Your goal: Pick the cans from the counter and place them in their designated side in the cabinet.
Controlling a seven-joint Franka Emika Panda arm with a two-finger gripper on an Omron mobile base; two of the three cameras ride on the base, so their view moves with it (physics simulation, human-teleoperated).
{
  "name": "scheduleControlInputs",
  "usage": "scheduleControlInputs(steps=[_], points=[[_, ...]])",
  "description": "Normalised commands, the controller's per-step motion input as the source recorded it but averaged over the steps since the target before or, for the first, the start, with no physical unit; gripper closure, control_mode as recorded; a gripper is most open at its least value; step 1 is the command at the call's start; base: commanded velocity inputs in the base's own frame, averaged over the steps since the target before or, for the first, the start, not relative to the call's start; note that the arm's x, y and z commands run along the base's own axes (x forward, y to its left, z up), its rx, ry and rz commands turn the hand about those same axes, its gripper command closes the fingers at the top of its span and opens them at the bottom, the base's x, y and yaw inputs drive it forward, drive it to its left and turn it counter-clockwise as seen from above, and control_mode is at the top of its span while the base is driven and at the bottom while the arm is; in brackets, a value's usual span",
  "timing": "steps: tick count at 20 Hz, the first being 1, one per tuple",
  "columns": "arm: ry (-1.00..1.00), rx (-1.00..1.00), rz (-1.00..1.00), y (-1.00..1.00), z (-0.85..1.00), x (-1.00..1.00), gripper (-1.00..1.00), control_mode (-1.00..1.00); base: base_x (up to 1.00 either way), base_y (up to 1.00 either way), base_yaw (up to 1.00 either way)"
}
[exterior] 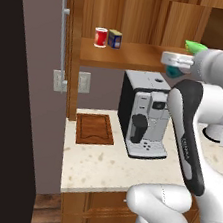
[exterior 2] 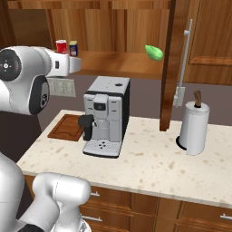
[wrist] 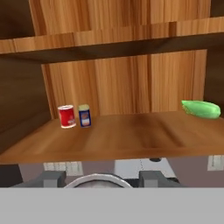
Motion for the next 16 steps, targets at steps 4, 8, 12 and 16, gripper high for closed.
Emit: scheduleControlInputs(steps=[4,8,12,16], points=[[-0.01,0.01,0.00,0.04,0.00,0.28,1.00,-1.00,0.00,0.00,0.00],[0.00,0.02,0.00,0.03,0.00,0.29,1.00,-1.00,0.00,0.00,0.00],[0.00,0.02,0.00,0.06,0.00,0.30,1.00,-1.00,0.00,0.00,0.00],[0.00,0.01,0.00,0.05,0.00,0.29,1.00,-1.00,0.00,0.00,0.00]])
